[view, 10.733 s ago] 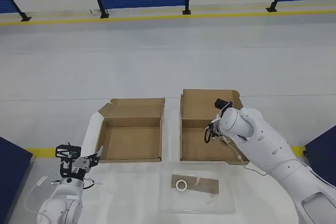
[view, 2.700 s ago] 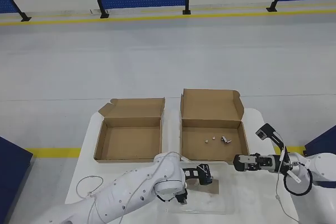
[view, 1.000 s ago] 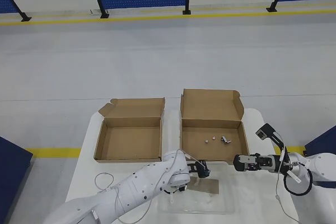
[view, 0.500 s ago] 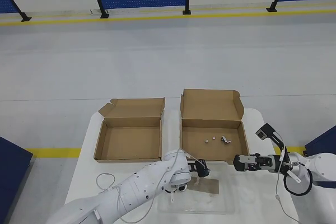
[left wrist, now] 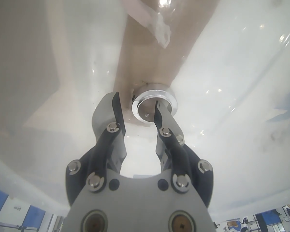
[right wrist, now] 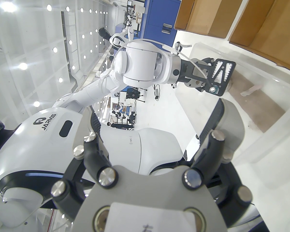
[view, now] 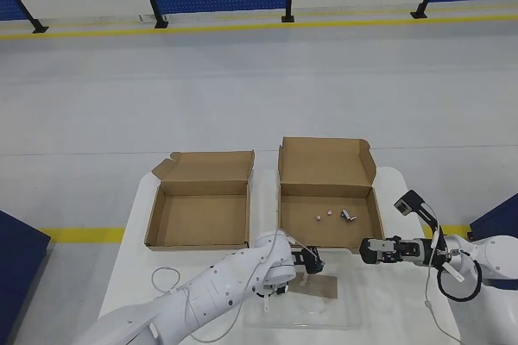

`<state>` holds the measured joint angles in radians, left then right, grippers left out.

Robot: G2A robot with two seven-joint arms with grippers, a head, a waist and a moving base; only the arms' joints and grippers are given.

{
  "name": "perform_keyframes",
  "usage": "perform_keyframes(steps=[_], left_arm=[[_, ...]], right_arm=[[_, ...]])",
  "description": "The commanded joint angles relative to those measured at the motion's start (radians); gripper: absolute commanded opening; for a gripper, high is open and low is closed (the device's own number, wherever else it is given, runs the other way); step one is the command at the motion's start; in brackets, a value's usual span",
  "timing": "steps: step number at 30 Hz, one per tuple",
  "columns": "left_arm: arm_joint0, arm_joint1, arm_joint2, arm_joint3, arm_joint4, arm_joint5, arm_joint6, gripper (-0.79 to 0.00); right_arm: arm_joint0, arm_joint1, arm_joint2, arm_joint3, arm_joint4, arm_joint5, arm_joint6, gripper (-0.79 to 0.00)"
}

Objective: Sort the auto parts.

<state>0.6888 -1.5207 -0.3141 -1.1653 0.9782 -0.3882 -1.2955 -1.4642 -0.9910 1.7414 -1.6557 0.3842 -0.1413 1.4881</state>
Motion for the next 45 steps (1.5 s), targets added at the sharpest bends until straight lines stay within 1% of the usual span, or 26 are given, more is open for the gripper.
perform_keyframes(steps=[1, 5, 7, 9, 15, 20, 23, 26, 31, 33, 34, 42, 43, 45], left_arm=[[0.002, -0.003, 0.001, 0.005, 0.003, -0.001, 0.000, -0.551], [0.005, -0.010, 0.003, 0.020, 0.006, -0.005, 0.005, -0.610], [0.005, -0.014, 0.003, 0.027, 0.008, -0.007, 0.006, -0.668], [0.004, -0.017, 0.004, 0.034, 0.011, -0.007, 0.004, -0.785], [0.003, -0.027, 0.001, 0.047, 0.021, 0.001, 0.005, -0.785], [0.006, -0.026, -0.015, 0.025, 0.019, 0.000, 0.001, -0.785], [0.013, -0.012, -0.044, -0.018, -0.003, -0.014, -0.013, -0.785], [0.028, 0.014, -0.086, -0.091, -0.019, -0.034, -0.035, -0.785], [0.086, 0.075, -0.178, -0.265, -0.040, -0.056, -0.080, -0.785], [0.104, 0.103, -0.198, -0.337, -0.049, -0.051, -0.085, -0.785], [0.109, 0.112, -0.200, -0.362, -0.057, -0.054, -0.082, -0.785], [0.112, 0.112, -0.202, -0.360, -0.058, -0.051, -0.073, -0.785], [0.123, 0.115, -0.214, -0.348, -0.060, -0.046, -0.033, -0.785], [0.142, 0.128, -0.263, -0.346, -0.077, -0.064, 0.057, -0.785]], right_arm=[[0.000, 0.000, 0.000, 0.000, 0.000, 0.000, 0.000, 0.000], [0.000, 0.000, 0.000, 0.000, 0.000, 0.000, 0.000, 0.000], [0.000, 0.000, 0.000, 0.000, 0.000, 0.000, 0.000, 0.000], [0.000, 0.000, 0.000, 0.000, 0.000, 0.000, 0.000, 0.000], [0.000, 0.000, 0.000, 0.000, 0.000, 0.000, 0.000, 0.000], [0.000, 0.000, 0.000, 0.000, 0.000, 0.000, 0.000, 0.000], [0.000, 0.000, 0.000, 0.000, 0.000, 0.000, 0.000, 0.000], [0.000, 0.000, 0.000, 0.000, 0.000, 0.000, 0.000, 0.000], [0.000, 0.000, 0.000, 0.000, 0.000, 0.000, 0.000, 0.000], [0.000, 0.000, 0.000, 0.000, 0.000, 0.000, 0.000, 0.000], [0.000, 0.000, 0.000, 0.000, 0.000, 0.000, 0.000, 0.000], [0.000, 0.000, 0.000, 0.000, 0.000, 0.000, 0.000, 0.000], [0.000, 0.000, 0.000, 0.000, 0.000, 0.000, 0.000, 0.000], [0.000, 0.000, 0.000, 0.000, 0.000, 0.000, 0.000, 0.000]])
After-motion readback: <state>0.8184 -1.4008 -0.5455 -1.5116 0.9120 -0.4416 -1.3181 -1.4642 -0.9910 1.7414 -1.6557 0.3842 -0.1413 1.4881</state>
